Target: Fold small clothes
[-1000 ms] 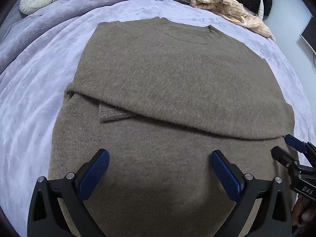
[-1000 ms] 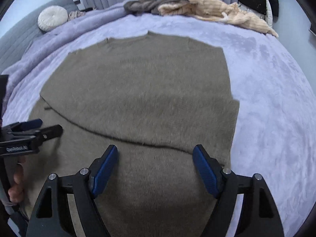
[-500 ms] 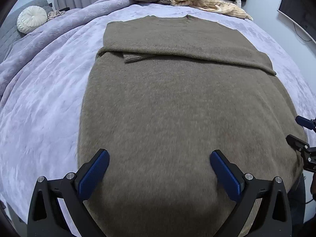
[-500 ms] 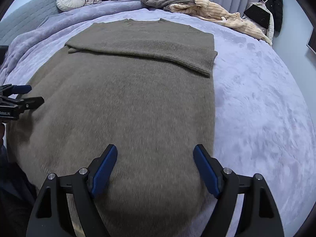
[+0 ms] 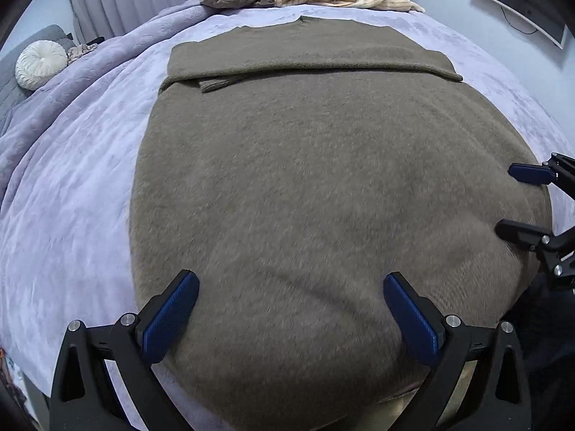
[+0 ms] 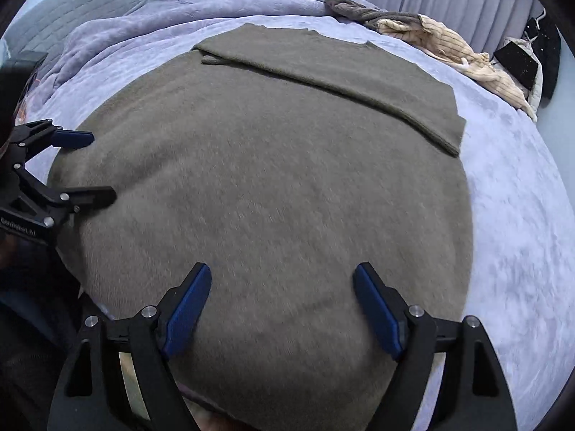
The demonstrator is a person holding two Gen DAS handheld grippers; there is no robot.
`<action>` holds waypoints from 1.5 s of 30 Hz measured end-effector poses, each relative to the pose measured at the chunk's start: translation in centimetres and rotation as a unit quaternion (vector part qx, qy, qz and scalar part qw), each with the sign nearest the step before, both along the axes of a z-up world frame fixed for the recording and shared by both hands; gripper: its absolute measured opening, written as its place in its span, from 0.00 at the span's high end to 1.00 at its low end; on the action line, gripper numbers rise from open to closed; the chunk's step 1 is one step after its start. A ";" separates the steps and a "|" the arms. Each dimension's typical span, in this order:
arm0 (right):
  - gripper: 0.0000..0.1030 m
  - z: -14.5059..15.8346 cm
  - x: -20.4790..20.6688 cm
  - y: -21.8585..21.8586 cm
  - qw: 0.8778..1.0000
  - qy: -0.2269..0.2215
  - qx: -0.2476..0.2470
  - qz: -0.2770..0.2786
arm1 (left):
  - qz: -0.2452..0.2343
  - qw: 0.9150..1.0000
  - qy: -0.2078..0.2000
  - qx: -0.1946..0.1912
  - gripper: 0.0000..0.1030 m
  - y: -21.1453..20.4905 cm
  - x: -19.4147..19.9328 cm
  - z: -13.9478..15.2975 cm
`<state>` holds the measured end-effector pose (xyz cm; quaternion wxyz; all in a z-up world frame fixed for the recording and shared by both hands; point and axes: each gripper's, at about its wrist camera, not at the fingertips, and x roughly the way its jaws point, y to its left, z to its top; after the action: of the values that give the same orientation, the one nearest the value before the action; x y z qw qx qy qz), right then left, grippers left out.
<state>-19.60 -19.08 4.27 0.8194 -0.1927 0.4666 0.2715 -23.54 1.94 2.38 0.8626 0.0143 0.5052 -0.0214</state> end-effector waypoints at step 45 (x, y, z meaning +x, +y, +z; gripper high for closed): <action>0.86 -2.1 -1.1 -9.0 0.952 0.138 0.256 -0.091 | 0.131 0.958 0.026 -0.254 0.89 6.9 -3.4 -0.4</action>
<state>-20.66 -28.09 2.13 0.7901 0.1063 0.5056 0.3300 -26.95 8.88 1.97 0.8195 -0.2720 0.5031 -0.0356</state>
